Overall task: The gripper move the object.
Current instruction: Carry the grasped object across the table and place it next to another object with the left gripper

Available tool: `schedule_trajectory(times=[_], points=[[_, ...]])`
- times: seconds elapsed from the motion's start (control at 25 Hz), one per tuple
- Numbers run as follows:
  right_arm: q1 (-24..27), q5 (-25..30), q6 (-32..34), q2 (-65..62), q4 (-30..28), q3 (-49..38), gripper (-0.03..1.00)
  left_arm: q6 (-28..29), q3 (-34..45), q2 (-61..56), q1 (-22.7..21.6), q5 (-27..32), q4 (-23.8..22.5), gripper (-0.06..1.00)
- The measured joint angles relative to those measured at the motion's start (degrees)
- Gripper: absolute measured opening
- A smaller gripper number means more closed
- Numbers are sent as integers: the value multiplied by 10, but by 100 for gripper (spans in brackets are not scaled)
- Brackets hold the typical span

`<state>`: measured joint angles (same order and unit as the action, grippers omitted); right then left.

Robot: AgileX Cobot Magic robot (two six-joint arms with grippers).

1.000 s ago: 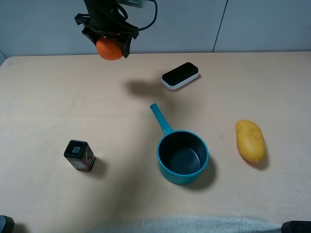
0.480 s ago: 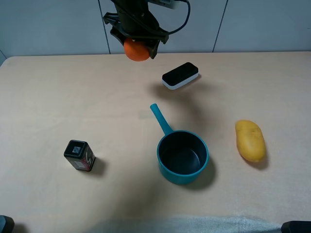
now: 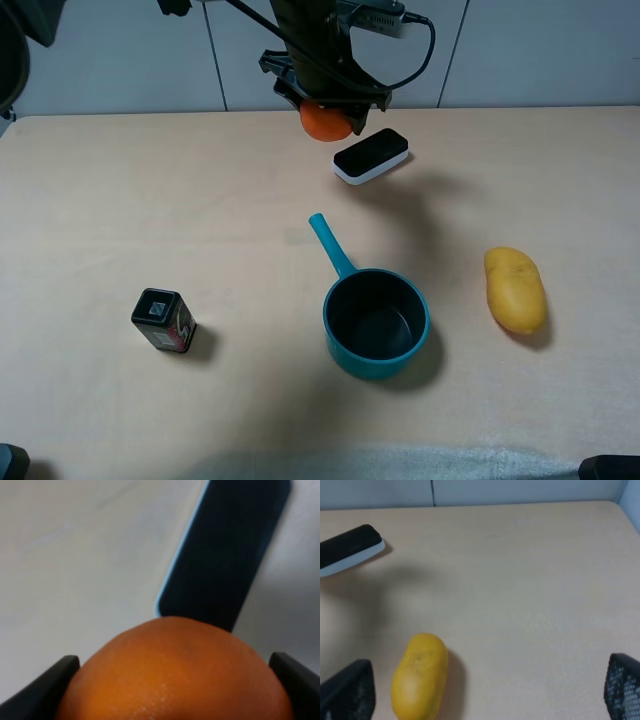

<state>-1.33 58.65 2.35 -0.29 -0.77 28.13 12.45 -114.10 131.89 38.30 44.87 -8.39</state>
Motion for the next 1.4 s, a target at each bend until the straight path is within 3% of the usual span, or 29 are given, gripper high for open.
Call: schedule_trajectory(times=[0.6,1.4], points=[[0,-1,0,0,0,0,69,3,-104,105,51,-85,0,74],[0,0,0,0,0,0,69,4,-111,170,87,-183,-4,74]])
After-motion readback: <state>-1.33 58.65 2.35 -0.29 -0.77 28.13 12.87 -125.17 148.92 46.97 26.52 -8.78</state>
